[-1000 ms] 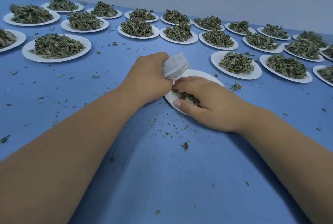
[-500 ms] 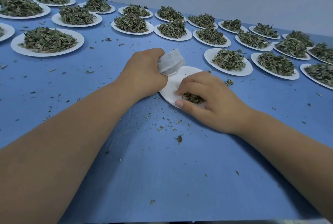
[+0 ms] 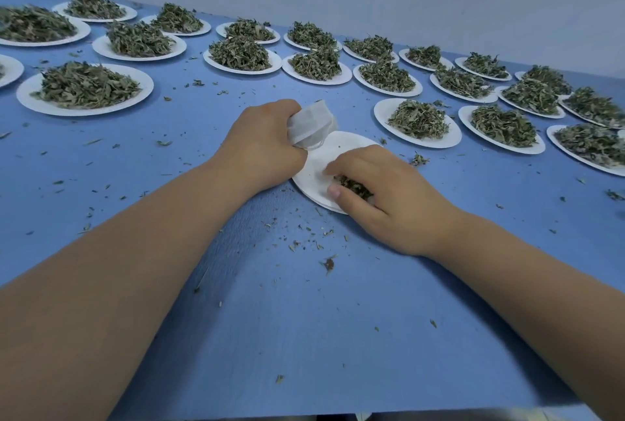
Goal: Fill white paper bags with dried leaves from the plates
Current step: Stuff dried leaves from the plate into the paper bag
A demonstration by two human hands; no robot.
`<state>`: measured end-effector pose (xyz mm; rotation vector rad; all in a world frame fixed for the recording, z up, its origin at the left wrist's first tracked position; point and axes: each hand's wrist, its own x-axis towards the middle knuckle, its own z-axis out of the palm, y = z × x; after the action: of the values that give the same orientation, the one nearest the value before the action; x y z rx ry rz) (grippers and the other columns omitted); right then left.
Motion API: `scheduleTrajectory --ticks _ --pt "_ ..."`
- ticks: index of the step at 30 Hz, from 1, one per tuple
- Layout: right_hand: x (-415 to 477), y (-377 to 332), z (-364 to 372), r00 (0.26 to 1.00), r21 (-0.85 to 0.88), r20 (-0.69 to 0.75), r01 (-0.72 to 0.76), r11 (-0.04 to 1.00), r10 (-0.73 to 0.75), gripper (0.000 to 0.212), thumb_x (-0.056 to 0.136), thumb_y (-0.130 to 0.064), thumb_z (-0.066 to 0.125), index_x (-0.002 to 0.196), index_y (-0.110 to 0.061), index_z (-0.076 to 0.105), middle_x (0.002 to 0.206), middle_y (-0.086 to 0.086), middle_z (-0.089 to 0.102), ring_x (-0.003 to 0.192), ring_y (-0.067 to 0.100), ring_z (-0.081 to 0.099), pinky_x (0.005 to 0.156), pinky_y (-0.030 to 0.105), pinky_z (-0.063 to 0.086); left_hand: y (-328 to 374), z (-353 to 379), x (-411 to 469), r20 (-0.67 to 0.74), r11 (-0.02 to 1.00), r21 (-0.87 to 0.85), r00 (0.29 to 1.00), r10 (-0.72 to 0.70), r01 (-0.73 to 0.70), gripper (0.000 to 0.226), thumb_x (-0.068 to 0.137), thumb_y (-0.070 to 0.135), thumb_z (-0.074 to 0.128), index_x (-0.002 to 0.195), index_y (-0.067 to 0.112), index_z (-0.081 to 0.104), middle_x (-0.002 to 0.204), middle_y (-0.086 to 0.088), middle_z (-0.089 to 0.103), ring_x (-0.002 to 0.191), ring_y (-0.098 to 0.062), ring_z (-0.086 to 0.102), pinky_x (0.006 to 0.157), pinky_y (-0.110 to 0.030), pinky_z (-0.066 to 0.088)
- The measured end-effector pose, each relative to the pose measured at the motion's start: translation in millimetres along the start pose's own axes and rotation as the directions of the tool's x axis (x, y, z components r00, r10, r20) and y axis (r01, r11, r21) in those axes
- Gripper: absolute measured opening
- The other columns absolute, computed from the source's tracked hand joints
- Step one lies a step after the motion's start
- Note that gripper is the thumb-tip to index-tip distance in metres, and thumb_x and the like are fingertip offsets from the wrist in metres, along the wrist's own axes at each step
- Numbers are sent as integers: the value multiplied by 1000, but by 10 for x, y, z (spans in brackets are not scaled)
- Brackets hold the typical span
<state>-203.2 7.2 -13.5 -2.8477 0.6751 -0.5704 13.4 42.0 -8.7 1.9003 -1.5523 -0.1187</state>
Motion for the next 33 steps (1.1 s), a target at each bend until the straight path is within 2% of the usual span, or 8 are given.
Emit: scheduleTrajectory --ticks 7,13,18,20,23,25,27,33 --pt "43 -1 -3 1000 74 -19 9 997 -7 43 103 -32 56 67 -13 45 63 -2 41 65 15 41 60 32 34 -4 6 -5 0 1000 -6 1000 3 -3 15 78 18 65 90 18 57 79 2 57 75 -19 53 59 -31 40" --pt "83 -54 -22 988 220 -13 -150 964 157 58 102 -30 59 53 -14 32 48 1 28 47 16 31 51 30 27 15 -9 -15 11 1000 -12 1000 7 -7 14 77 17 65 88 17 55 78 0 58 75 -20 54 59 -35 41" --pt "295 -2 -158 912 425 -48 -351 834 408 59 100 -24 58 50 -16 27 47 -4 22 43 12 21 49 21 27 39 -32 -37 22 1000 -11 1000 16 -15 18 78 18 68 93 18 58 83 -1 61 80 -23 57 68 -42 50" --pt "469 -11 -224 811 553 -87 -444 705 579 58 99 -28 58 52 -3 35 52 7 29 47 19 25 55 27 32 49 -45 -43 8 999 -17 999 31 -31 18 78 16 66 93 19 58 83 1 60 80 -22 56 69 -43 50" --pt "706 -41 -316 615 863 28 -413 292 788 61 99 -32 57 43 -18 38 48 0 32 44 19 26 46 25 30 62 -62 -51 -15 997 -36 998 65 -66 20 77 15 64 93 25 57 82 6 59 79 -20 56 67 -38 49" --pt "829 -59 -364 602 972 126 -234 23 788 53 101 -31 57 51 -24 38 50 -5 31 46 15 25 44 24 23 73 -64 -57 -19 995 -42 996 85 -86 22 76 16 65 92 29 55 80 9 58 78 -17 55 62 -33 46" --pt "942 -100 -377 618 988 151 -121 -97 772 46 103 -32 56 60 -22 41 52 -5 37 47 14 29 46 24 26 86 -58 -61 -26 994 -47 995 98 -99 24 77 17 66 92 32 54 80 10 57 77 -16 55 59 -30 43" --pt "1165 -265 -310 624 975 41 -196 105 781 72 102 -32 52 32 -20 48 50 -3 52 51 18 43 64 36 35 99 -53 -58 -86 993 -94 994 67 -75 25 76 19 67 94 32 56 79 10 57 76 -17 54 61 -33 45"
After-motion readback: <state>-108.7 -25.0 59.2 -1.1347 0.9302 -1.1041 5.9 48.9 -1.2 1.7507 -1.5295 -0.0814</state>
